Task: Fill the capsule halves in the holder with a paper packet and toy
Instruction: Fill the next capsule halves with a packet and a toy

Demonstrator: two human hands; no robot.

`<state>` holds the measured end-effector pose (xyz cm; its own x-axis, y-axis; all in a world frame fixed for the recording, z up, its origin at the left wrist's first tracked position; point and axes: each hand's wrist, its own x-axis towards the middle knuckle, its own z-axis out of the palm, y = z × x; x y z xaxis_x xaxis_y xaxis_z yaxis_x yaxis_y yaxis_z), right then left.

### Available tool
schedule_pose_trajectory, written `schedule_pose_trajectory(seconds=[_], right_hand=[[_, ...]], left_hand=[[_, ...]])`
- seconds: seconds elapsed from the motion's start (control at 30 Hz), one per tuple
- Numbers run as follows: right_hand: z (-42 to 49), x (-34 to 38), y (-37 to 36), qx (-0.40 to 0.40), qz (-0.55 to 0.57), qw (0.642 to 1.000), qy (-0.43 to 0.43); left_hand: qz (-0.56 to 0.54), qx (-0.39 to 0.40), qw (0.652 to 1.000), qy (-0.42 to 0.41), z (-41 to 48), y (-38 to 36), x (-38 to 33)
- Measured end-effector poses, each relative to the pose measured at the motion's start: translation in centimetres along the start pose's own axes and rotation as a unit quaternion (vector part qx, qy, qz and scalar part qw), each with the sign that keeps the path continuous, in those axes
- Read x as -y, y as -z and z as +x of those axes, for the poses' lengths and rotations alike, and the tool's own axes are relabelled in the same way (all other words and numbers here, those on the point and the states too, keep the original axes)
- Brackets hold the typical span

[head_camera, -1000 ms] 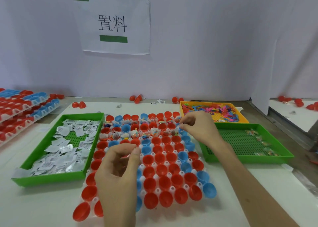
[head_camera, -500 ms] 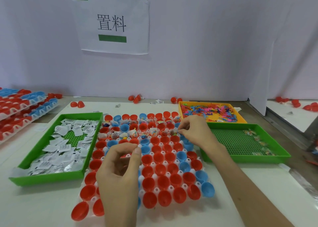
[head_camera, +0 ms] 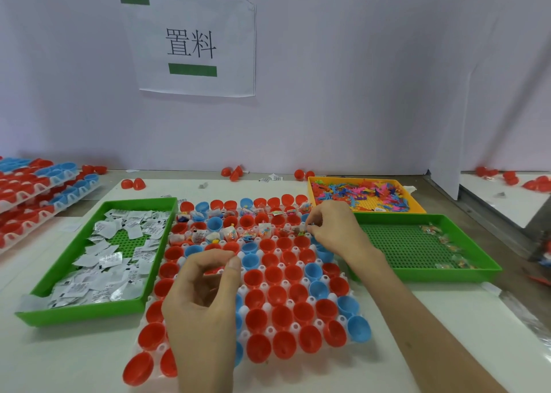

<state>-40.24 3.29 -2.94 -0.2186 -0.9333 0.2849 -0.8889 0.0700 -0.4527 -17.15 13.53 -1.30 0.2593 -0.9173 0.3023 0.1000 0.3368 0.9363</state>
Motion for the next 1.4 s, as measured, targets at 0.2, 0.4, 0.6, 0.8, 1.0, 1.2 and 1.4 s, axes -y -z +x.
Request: schedule_pose_trajectory(seconds=[0.2,0.4,0.6,0.8,1.0,1.2,1.4], right_hand=[[-0.1,-0.9,0.9,-0.004,0.038,0.999,-0.014],[-0.5,-1.4,2.0,0.015,0.057,0.998,0.007],[-0.6,-2.0,3.4,-0.013,0.109,0.994,0.008],[2.7,-6.0,4.6,-0.122,0.044,0.987,-0.09],[7.6,-9.3,4.6,0.018,-0.064,0.977,-0.202],[10.0,-8.4,2.8,0.046,-0.055,0.991,-0.112],[9.1,-7.8,2.3,0.008,-0.044,0.994,-0.099]], left_hand=[[0.008,-0.011,1.0,-0.019,0.2,0.2,0.3],[0.022,-0.02,0.999,-0.036,0.6,0.9,0.7],[0.126,0.014,0.992,-0.02,3.9,5.5,1.0],[0.475,0.09,0.875,0.005,12.4,12.0,2.9],[0.655,0.202,0.72,0.106,15.4,12.3,4.0],[0.538,0.096,0.837,0.043,14.6,12.2,3.9],[0.486,0.045,0.871,0.059,14.2,12.6,4.7]])
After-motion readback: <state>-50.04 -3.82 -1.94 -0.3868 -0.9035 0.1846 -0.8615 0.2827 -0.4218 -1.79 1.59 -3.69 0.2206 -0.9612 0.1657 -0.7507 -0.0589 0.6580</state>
